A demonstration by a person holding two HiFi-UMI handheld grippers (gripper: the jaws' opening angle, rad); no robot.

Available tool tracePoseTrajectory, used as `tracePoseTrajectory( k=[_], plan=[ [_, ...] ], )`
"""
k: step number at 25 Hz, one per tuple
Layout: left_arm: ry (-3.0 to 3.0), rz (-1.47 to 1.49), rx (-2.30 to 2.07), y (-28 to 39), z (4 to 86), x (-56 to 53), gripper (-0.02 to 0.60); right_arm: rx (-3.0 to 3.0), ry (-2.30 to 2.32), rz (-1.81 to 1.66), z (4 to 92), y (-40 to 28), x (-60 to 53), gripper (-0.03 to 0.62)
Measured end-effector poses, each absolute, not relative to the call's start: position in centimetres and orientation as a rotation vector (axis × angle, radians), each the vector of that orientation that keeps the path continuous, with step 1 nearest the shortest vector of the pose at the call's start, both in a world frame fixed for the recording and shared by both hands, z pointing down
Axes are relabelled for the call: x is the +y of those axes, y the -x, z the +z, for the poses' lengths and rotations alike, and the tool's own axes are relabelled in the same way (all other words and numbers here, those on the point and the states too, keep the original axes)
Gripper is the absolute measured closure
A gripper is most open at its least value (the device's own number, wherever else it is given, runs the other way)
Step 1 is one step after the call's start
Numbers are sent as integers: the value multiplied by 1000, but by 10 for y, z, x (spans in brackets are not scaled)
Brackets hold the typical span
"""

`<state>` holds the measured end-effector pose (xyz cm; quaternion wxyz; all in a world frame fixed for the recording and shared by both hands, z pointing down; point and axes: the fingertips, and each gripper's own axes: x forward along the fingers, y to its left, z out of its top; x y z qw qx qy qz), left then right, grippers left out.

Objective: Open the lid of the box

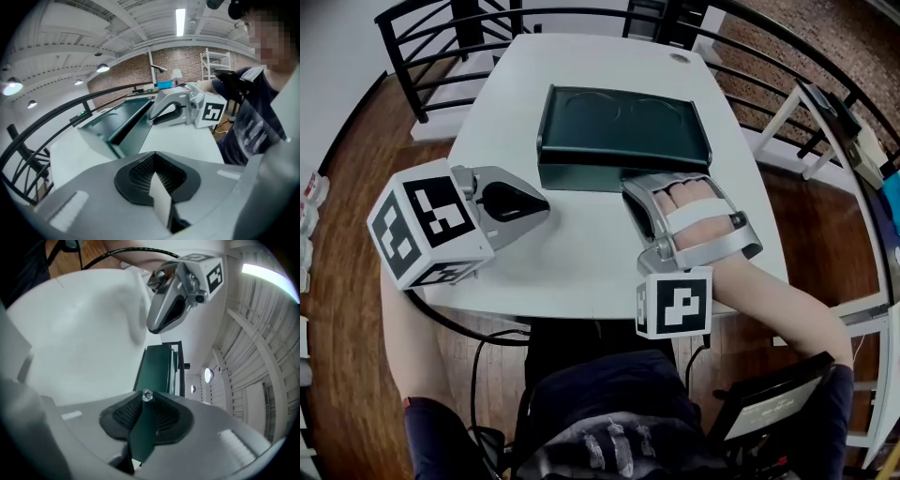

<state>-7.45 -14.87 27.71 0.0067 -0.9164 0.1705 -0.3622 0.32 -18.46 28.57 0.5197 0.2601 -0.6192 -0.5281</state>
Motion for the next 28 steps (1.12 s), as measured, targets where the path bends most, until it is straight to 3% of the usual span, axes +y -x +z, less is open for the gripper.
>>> tracePoseTrajectory(
  k=[9, 28],
  plan=[
    [2507, -1506, 937, 133, 310, -193, 563, -1505, -571, -1245, 290, -8, -159, 523],
    [2589, -1451, 1027, 130, 322, -205, 565, -1601, -479, -1167, 301, -6, -104, 526]
  ],
)
